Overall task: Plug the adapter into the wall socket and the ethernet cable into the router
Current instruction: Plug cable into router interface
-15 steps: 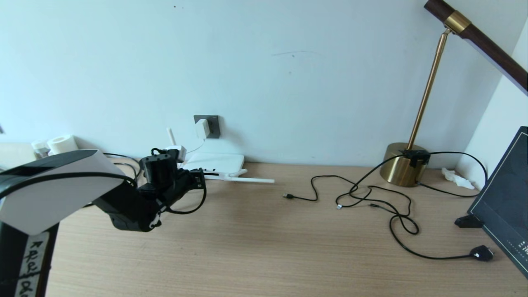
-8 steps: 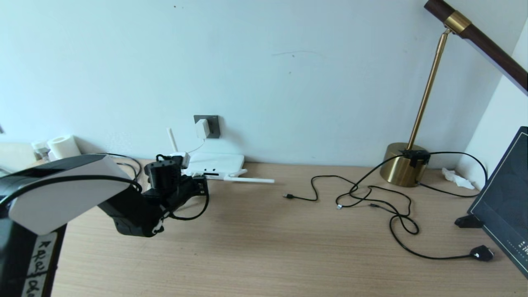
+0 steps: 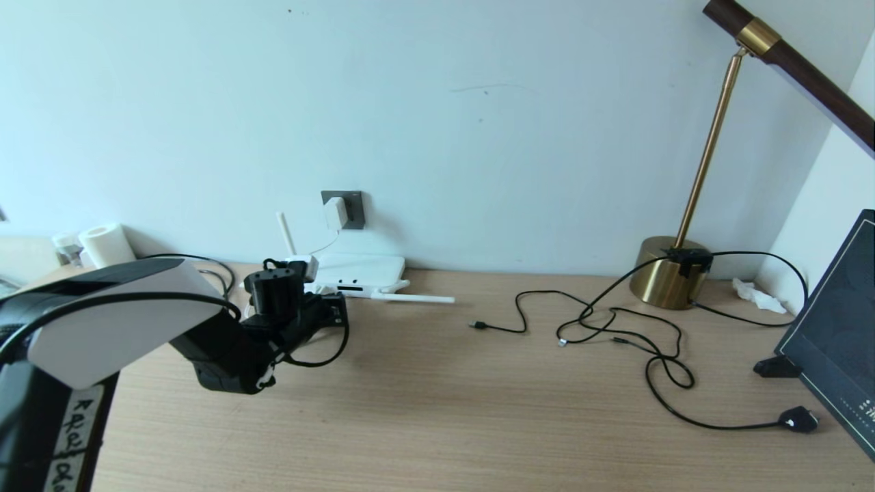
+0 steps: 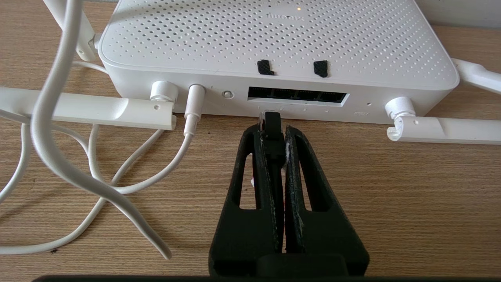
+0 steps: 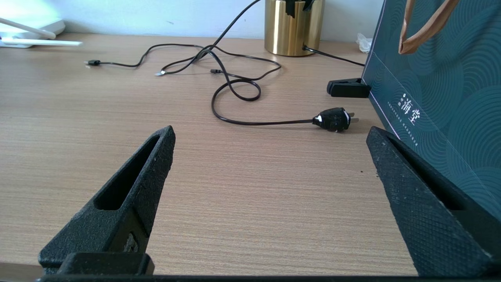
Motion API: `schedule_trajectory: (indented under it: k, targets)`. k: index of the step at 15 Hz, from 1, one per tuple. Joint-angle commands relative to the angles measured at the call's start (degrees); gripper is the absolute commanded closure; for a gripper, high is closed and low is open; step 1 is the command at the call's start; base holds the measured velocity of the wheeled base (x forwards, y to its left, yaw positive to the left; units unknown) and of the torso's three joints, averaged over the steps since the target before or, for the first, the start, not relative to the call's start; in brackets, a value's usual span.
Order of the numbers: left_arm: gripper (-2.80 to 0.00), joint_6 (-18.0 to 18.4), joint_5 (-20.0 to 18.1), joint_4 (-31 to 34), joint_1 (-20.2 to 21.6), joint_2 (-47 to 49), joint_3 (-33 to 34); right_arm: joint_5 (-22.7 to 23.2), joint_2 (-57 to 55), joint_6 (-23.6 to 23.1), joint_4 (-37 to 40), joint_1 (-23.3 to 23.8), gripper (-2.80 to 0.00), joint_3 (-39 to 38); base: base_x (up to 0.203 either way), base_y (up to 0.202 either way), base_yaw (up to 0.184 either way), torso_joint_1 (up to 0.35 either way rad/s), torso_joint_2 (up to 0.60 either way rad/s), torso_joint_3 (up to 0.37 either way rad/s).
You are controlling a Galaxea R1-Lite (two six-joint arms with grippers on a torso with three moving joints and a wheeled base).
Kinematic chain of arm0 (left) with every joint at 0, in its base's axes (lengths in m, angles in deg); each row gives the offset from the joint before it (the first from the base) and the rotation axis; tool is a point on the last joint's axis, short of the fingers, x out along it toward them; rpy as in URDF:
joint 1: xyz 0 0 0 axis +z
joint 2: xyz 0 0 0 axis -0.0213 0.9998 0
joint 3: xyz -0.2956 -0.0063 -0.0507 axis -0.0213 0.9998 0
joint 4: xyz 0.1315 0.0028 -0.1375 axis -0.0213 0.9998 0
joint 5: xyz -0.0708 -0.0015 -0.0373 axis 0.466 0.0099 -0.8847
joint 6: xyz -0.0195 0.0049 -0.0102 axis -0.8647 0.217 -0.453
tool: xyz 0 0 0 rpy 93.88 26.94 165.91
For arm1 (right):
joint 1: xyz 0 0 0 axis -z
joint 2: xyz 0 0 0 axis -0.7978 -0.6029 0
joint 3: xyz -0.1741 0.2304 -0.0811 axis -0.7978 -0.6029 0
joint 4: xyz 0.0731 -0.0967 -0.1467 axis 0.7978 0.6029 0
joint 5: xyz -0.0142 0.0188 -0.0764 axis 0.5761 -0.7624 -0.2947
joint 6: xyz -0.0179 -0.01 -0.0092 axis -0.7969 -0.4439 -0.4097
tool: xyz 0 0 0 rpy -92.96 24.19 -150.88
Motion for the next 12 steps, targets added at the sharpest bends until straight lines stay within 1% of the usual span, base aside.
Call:
schedule_trajectory:
  k: [1, 12]
  targets:
    - [0.0, 0.1, 0.0, -0.3, 0.0, -0.1, -0.1, 0.0, 0.0, 0.0, 0.0, 0.0, -2.8, -0.6, 0.0, 0.0, 0.0, 0.0, 0.0, 0.0]
    - [0.0, 0.2, 0.0, 0.0, 0.4, 0.3, -2.6, -0.1, 0.0, 0.1, 0.0, 0.0, -2.8, -0.6, 0.0, 0.0, 0.0, 0.0, 0.0, 0.0]
